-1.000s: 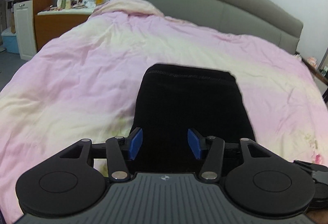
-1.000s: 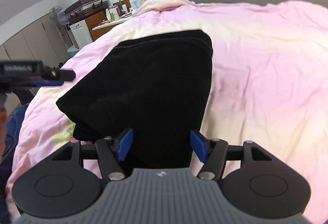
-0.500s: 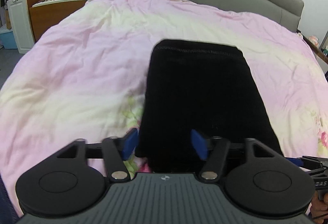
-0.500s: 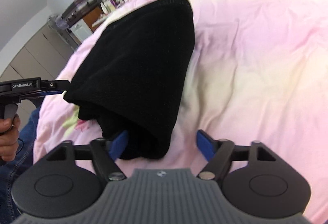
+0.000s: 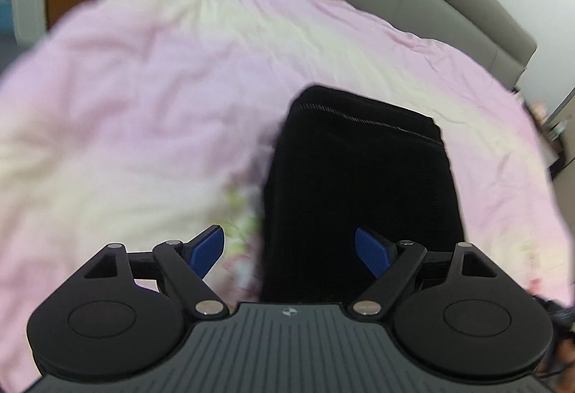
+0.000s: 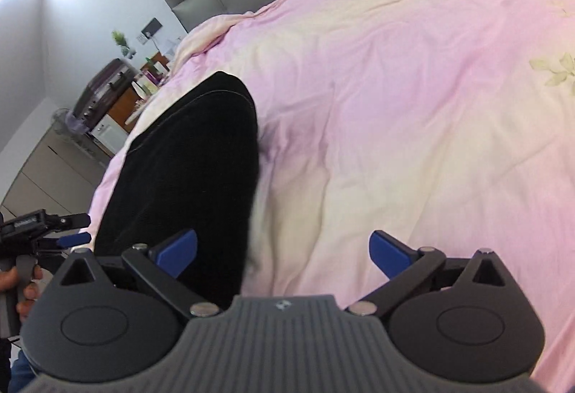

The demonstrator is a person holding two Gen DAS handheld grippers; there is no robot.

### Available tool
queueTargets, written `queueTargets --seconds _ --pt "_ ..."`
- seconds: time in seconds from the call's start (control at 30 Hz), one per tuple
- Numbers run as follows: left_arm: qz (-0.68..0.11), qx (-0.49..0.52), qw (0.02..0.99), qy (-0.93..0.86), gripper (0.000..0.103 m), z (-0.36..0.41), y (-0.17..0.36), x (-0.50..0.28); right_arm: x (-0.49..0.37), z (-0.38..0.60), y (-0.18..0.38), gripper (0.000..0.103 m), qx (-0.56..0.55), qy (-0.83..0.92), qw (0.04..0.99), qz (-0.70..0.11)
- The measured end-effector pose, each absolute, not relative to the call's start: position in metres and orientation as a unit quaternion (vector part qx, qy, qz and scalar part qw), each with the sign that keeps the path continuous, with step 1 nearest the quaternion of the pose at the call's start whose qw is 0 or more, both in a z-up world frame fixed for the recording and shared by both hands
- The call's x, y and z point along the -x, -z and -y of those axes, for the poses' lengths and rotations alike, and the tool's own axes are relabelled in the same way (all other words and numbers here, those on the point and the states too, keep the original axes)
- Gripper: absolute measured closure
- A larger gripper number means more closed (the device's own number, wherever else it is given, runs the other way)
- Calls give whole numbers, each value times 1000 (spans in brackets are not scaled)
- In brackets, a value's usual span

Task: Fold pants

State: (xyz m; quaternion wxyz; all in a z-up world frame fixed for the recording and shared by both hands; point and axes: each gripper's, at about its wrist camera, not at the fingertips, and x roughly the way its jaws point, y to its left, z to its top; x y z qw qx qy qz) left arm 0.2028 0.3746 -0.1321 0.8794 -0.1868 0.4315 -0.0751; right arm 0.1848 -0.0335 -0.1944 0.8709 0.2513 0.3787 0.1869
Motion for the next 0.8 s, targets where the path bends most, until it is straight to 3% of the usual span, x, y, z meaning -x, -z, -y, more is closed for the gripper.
queueTargets --seconds 0.13,0.2,0.4,0.8 --pt "-454 179 869 82 5 -379 148 -219 -200 45 204 5 -306 -184 848 -393" --pt "-473 168 860 87 0 -380 156 -228 -208 49 209 5 -332 -195 833 -398" --pt "-503 226 823 135 0 -392 179 -251 -245 42 220 5 -402 -243 779 -416" --pt "-528 295 763 229 0 -387 215 -288 -325 -4 233 5 -415 -313 712 -472"
